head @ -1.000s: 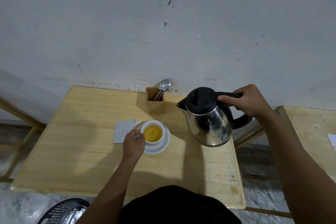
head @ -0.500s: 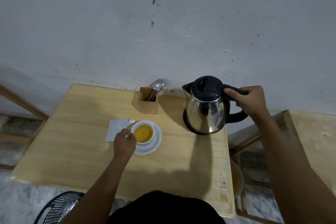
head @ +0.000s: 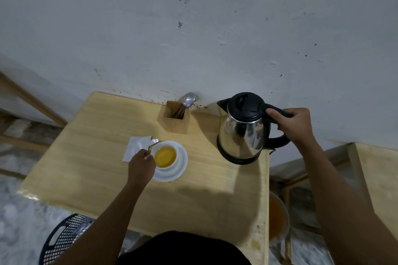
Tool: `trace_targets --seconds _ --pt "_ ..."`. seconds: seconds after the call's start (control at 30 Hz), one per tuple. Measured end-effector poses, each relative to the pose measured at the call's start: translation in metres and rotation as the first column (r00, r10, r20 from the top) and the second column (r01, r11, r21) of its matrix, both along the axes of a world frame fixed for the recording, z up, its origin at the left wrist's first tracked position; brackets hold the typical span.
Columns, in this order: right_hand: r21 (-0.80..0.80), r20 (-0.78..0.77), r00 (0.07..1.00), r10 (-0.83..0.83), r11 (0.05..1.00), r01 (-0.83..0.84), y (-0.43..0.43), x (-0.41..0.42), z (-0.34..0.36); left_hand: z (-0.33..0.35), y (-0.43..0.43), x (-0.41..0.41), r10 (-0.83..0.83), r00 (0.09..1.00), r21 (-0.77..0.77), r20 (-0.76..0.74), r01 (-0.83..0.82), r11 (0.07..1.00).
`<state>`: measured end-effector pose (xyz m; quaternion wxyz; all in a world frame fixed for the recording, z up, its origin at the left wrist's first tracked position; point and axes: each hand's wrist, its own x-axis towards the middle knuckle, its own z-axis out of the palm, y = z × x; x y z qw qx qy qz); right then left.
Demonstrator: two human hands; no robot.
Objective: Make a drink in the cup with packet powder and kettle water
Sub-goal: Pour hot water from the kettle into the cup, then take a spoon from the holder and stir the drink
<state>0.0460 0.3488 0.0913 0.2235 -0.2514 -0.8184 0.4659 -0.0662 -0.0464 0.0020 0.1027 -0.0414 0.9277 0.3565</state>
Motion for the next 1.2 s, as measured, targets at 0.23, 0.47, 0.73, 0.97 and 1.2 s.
trace_targets --seconds 0.23,0.47,0.73,0.97,1.2 --pt "-0.030 -0.038 0.999 0.006 1.000 -0.007 0.013 0.012 -0.017 -0.005 0.001 0.002 0.038 0.999 0.004 -0.011 -0.038 0.999" --pt "-0.095 -0.058 0.998 0.007 0.995 -0.012 0.016 0.007 -0.020 -0.002 0.004 0.005 0.047 0.999 0.037 -0.024 -0.047 0.998" --pt "-0.063 -0.049 0.998 -0.037 0.997 0.034 0.006 -0.002 -0.011 -0.003 -0.002 0.002 0.005 1.000 0.054 -0.003 -0.004 0.999" --pt "0.048 -0.089 0.898 -0.431 0.899 0.436 -0.048 -0.004 -0.009 0.002 -0.010 -0.002 -0.070 0.997 0.072 0.040 0.067 0.995" --pt "0.430 -0.364 0.896 -0.255 0.807 0.405 -0.147 -0.032 -0.003 0.008 -0.029 -0.018 -0.206 0.965 0.173 0.162 0.178 0.969"
